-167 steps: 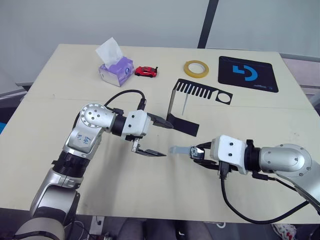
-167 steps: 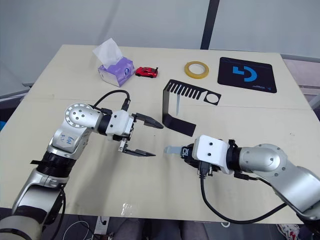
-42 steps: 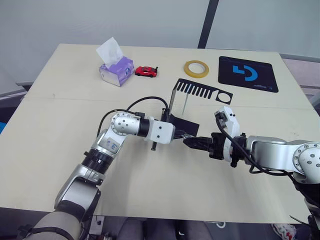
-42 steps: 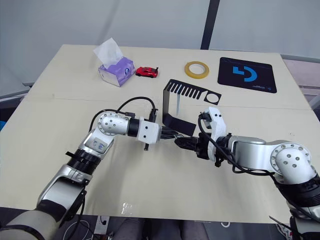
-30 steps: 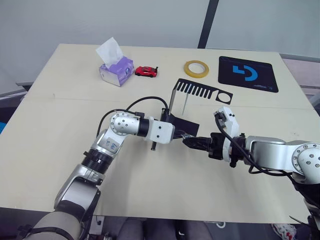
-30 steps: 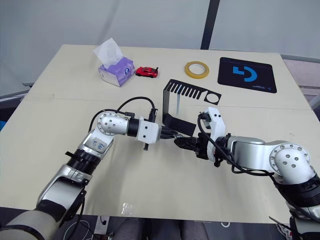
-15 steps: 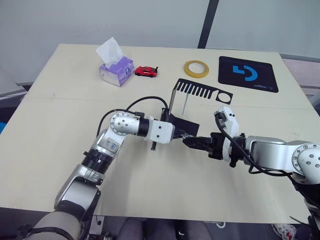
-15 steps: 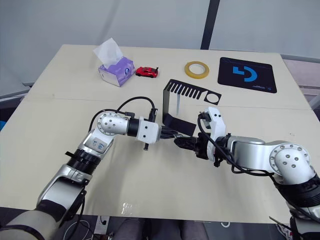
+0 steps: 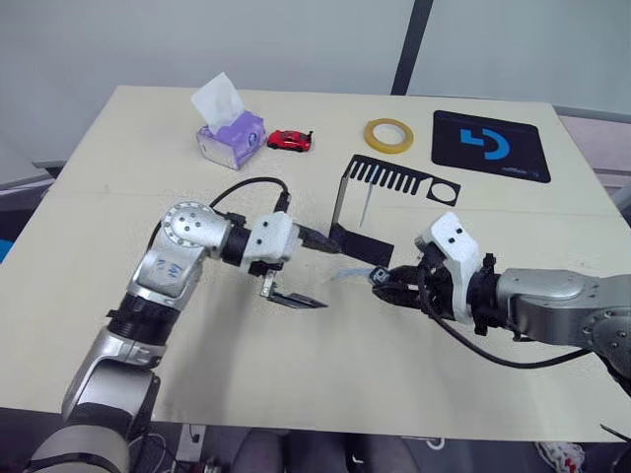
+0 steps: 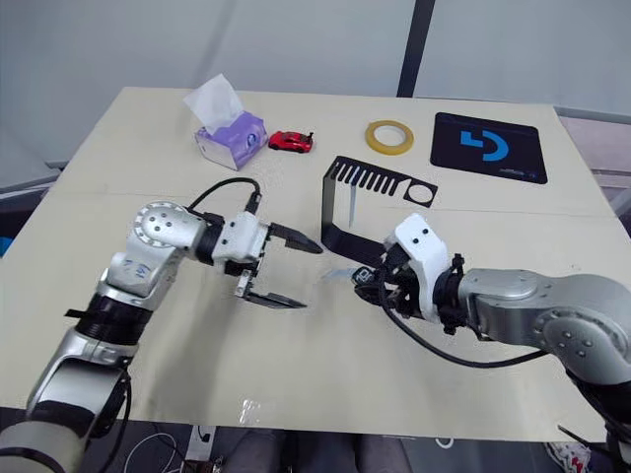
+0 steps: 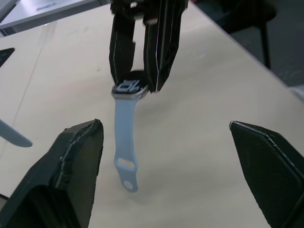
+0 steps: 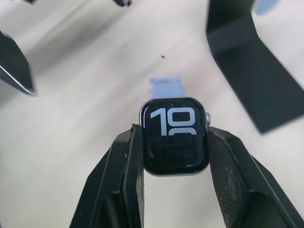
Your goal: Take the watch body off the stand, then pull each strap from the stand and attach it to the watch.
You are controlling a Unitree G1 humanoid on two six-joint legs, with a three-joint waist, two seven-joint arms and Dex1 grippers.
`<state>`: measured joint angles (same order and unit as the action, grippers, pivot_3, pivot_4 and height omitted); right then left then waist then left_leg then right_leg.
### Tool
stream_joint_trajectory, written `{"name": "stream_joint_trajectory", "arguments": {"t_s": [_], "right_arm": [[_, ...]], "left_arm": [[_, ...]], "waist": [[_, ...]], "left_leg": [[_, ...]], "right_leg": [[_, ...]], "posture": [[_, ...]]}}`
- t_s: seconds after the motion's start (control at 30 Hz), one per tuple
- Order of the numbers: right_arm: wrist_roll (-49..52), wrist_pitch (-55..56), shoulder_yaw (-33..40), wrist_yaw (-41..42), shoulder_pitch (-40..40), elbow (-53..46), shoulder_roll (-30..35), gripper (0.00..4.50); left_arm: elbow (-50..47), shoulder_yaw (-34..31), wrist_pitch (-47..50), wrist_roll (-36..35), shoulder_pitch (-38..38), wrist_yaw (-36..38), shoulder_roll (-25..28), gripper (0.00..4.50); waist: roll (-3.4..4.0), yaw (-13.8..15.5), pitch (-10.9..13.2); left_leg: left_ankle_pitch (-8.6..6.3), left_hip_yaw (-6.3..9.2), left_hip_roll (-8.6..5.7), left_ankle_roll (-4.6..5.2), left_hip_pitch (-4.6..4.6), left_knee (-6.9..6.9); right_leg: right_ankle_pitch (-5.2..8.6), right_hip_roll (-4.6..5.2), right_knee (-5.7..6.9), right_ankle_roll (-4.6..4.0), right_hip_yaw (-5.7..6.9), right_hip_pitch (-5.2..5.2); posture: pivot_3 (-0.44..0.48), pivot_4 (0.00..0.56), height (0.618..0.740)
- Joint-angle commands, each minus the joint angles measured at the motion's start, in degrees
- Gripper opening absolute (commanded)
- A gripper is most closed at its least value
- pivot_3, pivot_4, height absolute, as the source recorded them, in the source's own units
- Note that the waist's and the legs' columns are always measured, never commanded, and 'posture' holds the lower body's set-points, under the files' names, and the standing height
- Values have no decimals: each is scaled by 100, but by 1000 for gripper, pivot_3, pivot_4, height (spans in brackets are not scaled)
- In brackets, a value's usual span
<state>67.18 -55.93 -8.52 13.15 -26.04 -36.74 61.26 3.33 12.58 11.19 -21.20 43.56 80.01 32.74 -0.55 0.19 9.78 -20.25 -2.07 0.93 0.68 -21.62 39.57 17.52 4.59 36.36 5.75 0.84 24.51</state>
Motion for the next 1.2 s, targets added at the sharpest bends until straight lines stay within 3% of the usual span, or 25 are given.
{"name": "stream_joint_trajectory", "arguments": {"t_s": [0.03, 0.2, 0.47, 0.57, 0.87, 1.2], "right_arm": [[-1606, 1070, -189, 1293, 325, -630, 396, 1587], [-2835, 2011, -219, 2168, 817, -670, 407, 1587], [-3306, 2147, -74, 2679, 949, -528, 32, 1587], [-3340, 2100, -143, 2797, 803, -415, -265, 1587], [-4252, 2091, -1291, 3122, 188, 390, -1335, 1587], [-5419, 2285, -1920, 3508, 132, 1260, -1607, 1587]], "left_arm": [[-286, -247, 709, -543, 130, 100, 58, 4488], [-398, -270, 840, -554, 127, 139, 85, 4488], [-632, -261, 793, -478, -40, 135, 193, 4488], [-779, -313, 801, -439, -234, 217, 471, 4488], [-590, -502, 165, -59, -1017, 542, 1467, 4488], [-465, -787, -106, -84, -1462, 505, 1684, 4488]], "waist": [[1, 12, 1], [1, -10, 1], [1, -27, 1], [1, -39, 1], [4, -41, 3], [5, -31, 4]], "left_leg": [[-1, 0, -4, 3, -2, 0], [-5, -7, -15, 10, -3, 5], [-4, -8, -10, 7, 5, 11], [-4, -8, -10, 7, 6, 11], [-5, -8, -14, 6, 17, 7], [-8, -8, -23, 13, 14, 9]], "right_leg": [[0, -5, -2, 0, 1, 0], [-4, -10, -6, 9, 0, -2], [-4, -12, 8, 9, -9, -1], [-4, -11, 6, 9, -14, -1], [-4, -10, 11, 7, -20, 0], [-4, -5, 15, 7, 10, 1]], "posture": [[0, 150, 738], [0, 150, 738], [0, 150, 738], [0, 150, 738], [0, 150, 738], [0, 150, 738]]}}
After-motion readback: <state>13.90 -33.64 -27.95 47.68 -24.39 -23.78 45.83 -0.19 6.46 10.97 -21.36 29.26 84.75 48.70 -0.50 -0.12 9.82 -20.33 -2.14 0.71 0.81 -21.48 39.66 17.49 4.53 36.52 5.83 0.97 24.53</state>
